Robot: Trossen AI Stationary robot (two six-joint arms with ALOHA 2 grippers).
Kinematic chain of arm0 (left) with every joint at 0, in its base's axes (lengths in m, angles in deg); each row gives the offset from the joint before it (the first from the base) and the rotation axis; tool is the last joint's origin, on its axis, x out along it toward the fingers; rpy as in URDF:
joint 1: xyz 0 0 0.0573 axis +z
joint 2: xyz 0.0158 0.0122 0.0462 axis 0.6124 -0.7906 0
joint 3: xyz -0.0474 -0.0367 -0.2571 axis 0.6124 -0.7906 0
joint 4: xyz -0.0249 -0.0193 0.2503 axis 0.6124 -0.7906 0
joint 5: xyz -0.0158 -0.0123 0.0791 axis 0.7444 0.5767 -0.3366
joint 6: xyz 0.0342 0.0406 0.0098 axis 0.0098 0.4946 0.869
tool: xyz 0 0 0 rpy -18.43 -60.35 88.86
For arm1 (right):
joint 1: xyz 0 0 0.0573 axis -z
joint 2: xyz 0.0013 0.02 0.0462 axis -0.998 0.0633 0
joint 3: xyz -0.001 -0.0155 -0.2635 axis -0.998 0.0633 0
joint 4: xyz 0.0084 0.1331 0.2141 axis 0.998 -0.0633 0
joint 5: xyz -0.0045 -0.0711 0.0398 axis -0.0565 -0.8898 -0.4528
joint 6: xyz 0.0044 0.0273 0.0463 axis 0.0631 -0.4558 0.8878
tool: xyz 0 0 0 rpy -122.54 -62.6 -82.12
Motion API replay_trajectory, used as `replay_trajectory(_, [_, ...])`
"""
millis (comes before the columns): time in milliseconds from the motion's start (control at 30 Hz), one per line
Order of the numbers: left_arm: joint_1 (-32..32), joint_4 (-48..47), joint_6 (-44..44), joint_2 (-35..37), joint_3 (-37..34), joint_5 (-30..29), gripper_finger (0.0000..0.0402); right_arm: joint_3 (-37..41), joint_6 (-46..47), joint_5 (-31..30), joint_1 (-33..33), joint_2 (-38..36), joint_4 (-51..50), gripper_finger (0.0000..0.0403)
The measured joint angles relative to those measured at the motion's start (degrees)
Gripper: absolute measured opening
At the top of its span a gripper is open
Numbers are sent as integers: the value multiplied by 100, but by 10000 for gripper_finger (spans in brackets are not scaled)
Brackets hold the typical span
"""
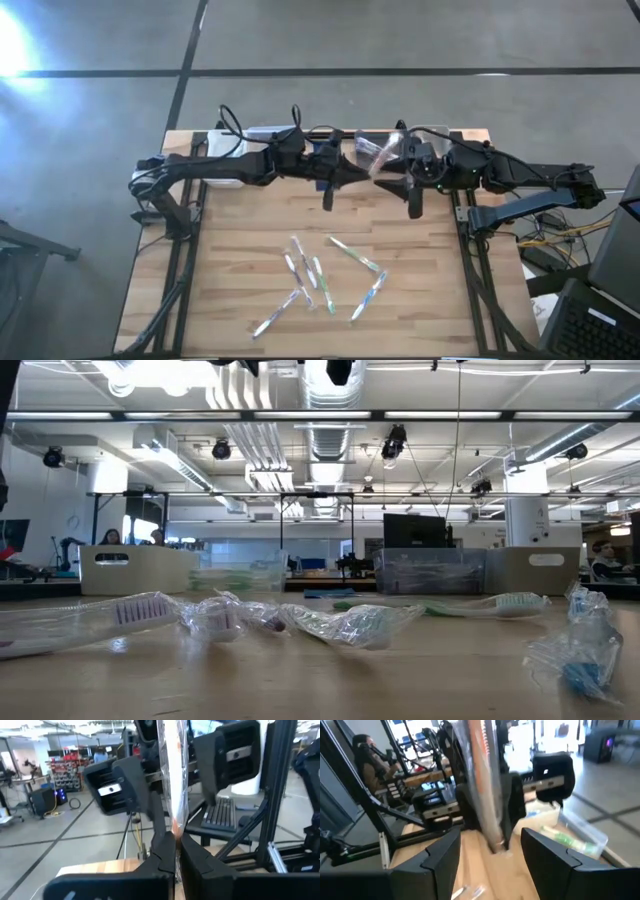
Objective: Pick & Place Toothbrushes
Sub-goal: Put the orange toothbrush into the gray bin
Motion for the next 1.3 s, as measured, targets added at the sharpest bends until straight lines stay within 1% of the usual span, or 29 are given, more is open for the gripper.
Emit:
replay_trajectory(100, [-2, 124, -25, 0, 2, 20, 7, 0, -221, -100, 0, 7, 218, 208])
replay_trajectory(233, [0, 202, -103, 0, 2, 18, 7, 0, -444, -412, 1, 38, 412, 206])
replay_trajectory(433, [0, 199, -109, 0, 2, 20, 7, -1, -558, -449, 0, 176, 894, 193])
replay_trajectory(533, [0, 194, -109, 0, 2, 20, 7, 0, -559, -481, 0, 316, 895, 183])
replay_trajectory(633, [0, 197, -109, 0, 2, 20, 8, 0, -559, -494, 6, 429, 900, 165])
replay_trajectory(733, [0, 189, -115, 0, 2, 20, 10, 0, -554, -492, -1, 456, 899, 139])
replay_trajectory(1067, [0, 197, -155, 0, 2, 11, 15, 2, -561, -469, -4, 228, 895, 24])
replay_trajectory(1167, [0, 200, -174, 0, 2, 18, 25, 2, -556, -470, -3, 219, 895, 23])
replay_trajectory(1300, [-2, 155, -170, 0, 2, 23, 51, 4, -554, -474, 0, 223, 901, 26])
